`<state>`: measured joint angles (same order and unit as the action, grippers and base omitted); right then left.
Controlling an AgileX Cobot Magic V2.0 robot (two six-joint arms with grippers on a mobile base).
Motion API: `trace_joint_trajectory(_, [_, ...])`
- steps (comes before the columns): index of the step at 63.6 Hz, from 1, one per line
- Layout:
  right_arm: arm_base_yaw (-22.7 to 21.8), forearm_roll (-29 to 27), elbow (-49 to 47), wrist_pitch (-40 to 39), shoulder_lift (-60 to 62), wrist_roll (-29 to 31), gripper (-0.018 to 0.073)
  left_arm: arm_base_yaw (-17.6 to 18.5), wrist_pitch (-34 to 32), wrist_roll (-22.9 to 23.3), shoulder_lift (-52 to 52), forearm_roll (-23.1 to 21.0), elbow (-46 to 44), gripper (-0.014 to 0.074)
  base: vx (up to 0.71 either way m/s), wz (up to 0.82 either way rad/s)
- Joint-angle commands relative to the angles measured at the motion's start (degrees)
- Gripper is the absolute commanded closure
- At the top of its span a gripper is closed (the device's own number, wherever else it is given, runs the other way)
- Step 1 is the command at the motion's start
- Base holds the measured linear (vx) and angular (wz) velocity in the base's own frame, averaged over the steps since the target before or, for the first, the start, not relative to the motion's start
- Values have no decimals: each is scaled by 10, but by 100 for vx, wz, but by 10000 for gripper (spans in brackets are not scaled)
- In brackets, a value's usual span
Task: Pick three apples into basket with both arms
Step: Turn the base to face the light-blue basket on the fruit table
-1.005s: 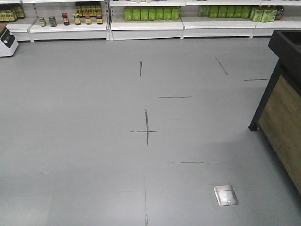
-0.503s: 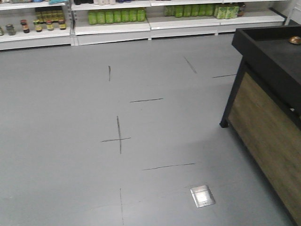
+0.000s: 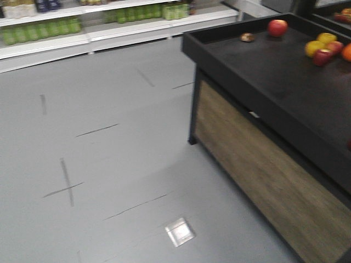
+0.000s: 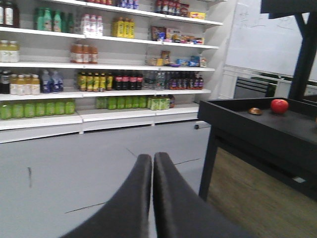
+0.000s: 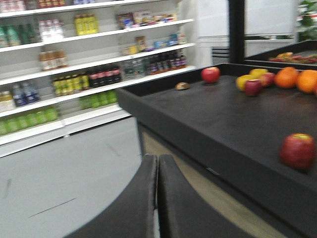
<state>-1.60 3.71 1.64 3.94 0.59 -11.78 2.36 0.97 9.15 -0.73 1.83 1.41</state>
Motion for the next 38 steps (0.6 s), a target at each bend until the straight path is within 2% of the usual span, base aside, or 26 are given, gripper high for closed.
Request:
trace_joint_trajectory(1, [-1,4,8,-43,6,3,568,-1,-41,1,-8,-3,13,604,16,-62])
trace_joint_trajectory(38, [-1,4,8,-43,6,3,568,-1,-41,1,-8,-3,13,604,15,-61])
